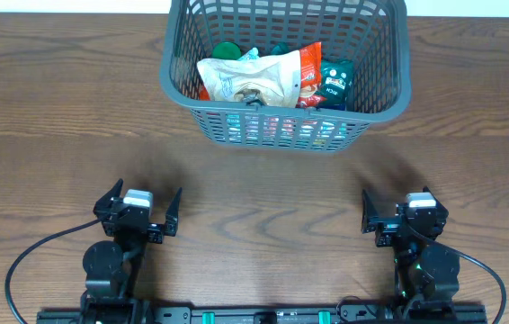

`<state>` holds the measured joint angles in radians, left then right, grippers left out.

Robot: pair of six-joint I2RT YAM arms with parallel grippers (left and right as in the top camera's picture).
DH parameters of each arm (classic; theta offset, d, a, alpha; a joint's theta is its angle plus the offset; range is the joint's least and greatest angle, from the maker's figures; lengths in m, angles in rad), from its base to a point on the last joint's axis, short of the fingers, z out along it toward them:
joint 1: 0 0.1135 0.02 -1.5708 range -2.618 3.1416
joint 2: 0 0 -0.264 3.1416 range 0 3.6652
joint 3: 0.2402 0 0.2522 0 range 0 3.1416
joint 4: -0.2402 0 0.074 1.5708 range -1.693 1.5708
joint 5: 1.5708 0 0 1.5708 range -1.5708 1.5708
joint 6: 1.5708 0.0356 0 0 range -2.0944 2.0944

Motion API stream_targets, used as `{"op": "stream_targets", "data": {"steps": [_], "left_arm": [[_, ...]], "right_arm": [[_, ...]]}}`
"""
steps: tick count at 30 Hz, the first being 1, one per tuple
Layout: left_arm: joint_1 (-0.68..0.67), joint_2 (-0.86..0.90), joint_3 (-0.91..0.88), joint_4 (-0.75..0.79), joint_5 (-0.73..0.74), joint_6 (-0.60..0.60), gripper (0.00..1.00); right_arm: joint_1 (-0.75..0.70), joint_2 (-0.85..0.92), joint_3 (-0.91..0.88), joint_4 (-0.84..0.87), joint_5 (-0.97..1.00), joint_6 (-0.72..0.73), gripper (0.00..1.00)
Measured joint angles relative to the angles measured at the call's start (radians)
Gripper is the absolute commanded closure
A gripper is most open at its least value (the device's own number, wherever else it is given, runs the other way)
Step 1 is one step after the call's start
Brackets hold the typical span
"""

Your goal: Pack container

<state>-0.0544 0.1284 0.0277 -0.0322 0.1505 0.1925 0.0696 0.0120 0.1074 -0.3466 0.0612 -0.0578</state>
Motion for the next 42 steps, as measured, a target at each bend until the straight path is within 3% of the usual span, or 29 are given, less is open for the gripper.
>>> {"op": "stream_targets", "data": {"steps": [27,34,42], "left_arm": [[0.0,0.003,0.0,0.0,-0.008,0.014,0.01],[0.0,-0.11,0.0,0.002,-0.008,0.014,0.01],[0.0,-0.117,0.0,0.0,-0.008,0.014,0.01]], "right_arm": [[0.0,0.0,0.0,0.0,0.0,0.0,0.01],[0.0,0.0,0.0,0.0,0.0,0.0,0.01],[0.0,0.0,0.0,0.0,0.0,0.0,0.01]]}}
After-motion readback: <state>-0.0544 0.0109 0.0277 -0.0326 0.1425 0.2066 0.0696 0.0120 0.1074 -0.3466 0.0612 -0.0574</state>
